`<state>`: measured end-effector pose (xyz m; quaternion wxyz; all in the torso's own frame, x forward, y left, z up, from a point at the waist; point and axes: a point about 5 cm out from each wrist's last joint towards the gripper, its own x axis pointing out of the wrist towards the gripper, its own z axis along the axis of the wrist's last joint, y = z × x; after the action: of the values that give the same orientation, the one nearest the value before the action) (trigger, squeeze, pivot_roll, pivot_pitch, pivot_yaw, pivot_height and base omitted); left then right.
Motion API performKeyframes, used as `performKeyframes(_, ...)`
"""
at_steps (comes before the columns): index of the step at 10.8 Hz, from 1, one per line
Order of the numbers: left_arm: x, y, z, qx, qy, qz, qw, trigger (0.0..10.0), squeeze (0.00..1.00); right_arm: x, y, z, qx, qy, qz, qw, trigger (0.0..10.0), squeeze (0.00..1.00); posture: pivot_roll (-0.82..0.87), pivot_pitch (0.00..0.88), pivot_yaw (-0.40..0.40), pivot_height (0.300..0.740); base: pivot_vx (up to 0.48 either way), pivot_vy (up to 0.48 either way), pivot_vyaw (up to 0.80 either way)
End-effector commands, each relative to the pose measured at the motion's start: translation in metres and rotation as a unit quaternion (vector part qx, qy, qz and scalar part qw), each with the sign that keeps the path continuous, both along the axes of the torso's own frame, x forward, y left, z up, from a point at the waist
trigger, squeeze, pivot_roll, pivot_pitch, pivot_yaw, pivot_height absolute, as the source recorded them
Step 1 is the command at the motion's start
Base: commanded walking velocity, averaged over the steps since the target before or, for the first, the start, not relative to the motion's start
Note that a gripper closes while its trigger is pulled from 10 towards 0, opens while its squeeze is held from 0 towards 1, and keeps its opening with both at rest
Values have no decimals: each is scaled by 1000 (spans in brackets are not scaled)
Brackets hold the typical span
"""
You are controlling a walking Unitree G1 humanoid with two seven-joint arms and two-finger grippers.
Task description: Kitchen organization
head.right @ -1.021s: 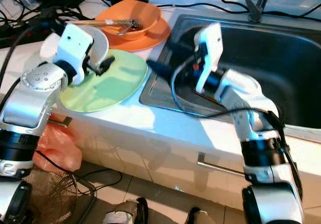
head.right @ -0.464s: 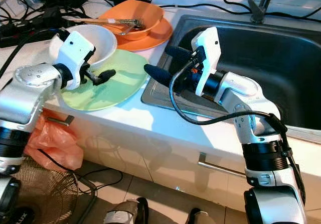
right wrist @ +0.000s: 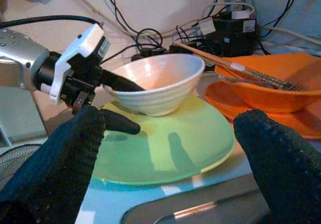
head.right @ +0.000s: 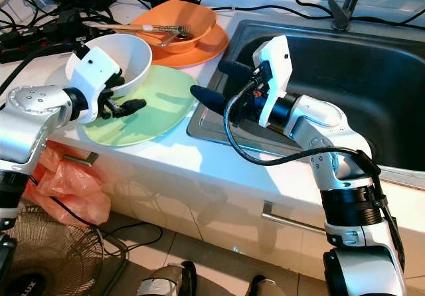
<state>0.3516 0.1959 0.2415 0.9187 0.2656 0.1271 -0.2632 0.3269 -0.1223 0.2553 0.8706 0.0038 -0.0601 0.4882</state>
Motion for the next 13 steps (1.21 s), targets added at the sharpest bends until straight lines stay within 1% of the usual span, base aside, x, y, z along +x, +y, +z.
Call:
performKeyframes(1, -3, 1, -8, 9, 21, -4, 1000, 0, 0, -4, 2, 2, -7, -7, 10, 1000, 10000, 0, 154, 130, 85, 740, 0, 0, 0)
performKeyframes(5, -4, 3, -13, 10, 33, -7, 999, 0, 0, -1, 1, -1, -11, -1, 3, 1000, 10000, 0, 150, 130, 81, 740, 0, 0, 0)
performKeyframes(8, -6, 0, -16, 12, 40, -20, 999, 0, 0, -1, -1, -3, -12, 1, 0, 1000, 10000, 0, 149, 130, 81, 740, 0, 0, 0)
performKeyframes(11, -7, -5, -16, -2, 25, -30, 999, 0, 0, 1, -2, -4, -12, 5, -3, 1000, 10000, 0, 148, 130, 78, 740, 0, 0, 0)
performKeyframes(12, -4, -3, -12, -10, -3, -18, 1000, 0, 0, 1, -2, -5, -12, 6, -3, 1000, 10000, 0, 147, 129, 78, 740, 0, 0, 0)
performKeyframes(13, -2, -2, -10, -12, -12, -13, 1000, 0, 0, 2, -2, -5, -13, 7, -4, 1000, 10000, 0, 148, 129, 78, 740, 0, 0, 0)
